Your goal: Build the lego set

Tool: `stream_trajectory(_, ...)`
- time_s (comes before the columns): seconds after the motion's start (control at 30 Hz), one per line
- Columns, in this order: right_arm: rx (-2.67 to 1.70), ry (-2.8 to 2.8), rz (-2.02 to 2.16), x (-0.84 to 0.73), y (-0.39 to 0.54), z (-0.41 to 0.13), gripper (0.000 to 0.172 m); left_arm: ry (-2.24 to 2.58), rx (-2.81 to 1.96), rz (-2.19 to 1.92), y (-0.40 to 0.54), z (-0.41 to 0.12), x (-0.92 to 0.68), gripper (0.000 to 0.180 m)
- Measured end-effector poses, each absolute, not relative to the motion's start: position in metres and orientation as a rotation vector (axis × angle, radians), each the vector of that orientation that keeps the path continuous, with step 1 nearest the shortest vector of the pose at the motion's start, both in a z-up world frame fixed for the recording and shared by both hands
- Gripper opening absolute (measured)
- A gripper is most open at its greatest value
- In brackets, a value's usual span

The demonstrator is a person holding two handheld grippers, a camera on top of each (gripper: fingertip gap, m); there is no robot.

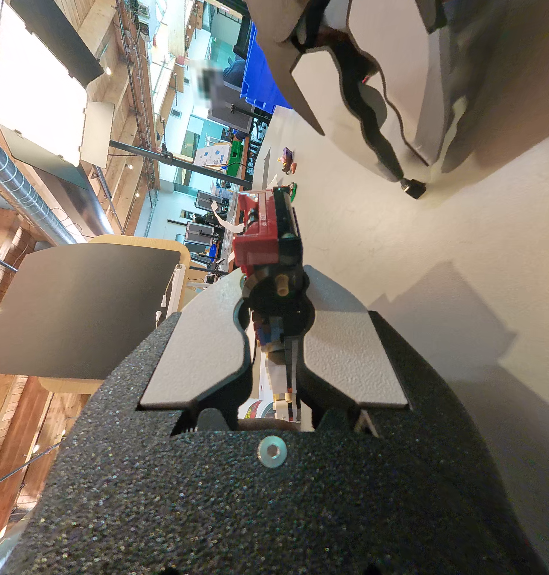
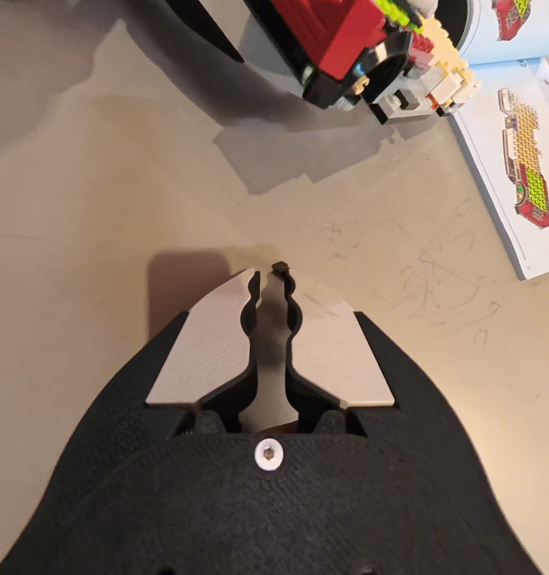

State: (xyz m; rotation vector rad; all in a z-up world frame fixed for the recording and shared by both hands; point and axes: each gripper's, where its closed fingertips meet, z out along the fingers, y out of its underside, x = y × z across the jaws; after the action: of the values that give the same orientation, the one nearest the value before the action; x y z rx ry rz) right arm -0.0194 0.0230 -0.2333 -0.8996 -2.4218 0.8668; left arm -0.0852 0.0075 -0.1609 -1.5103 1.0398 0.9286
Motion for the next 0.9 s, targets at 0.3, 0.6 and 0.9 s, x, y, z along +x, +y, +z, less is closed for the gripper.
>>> stream_trajectory(0.3, -0.988, -2.369, 0.759, -0.030, 0.040, -0.237, 0.018, 1.044, -1.509, 0.928, 0.008, -0.161, -0.084, 0.028)
stream_trajectory(0.6, -0.984, -2.296, 0.725, -0.043, 0.050, -0.238, 0.017, 1.055, -1.505, 0.926, 0.009, -0.161, -0.081, 0.028)
stream_trajectory(0.9, -0.912, -2.398, 0.837, -0.026, 0.029, -0.233, 0.015, 1.057, -1.508, 0.928, 0.009, -0.162, -0.081, 0.028)
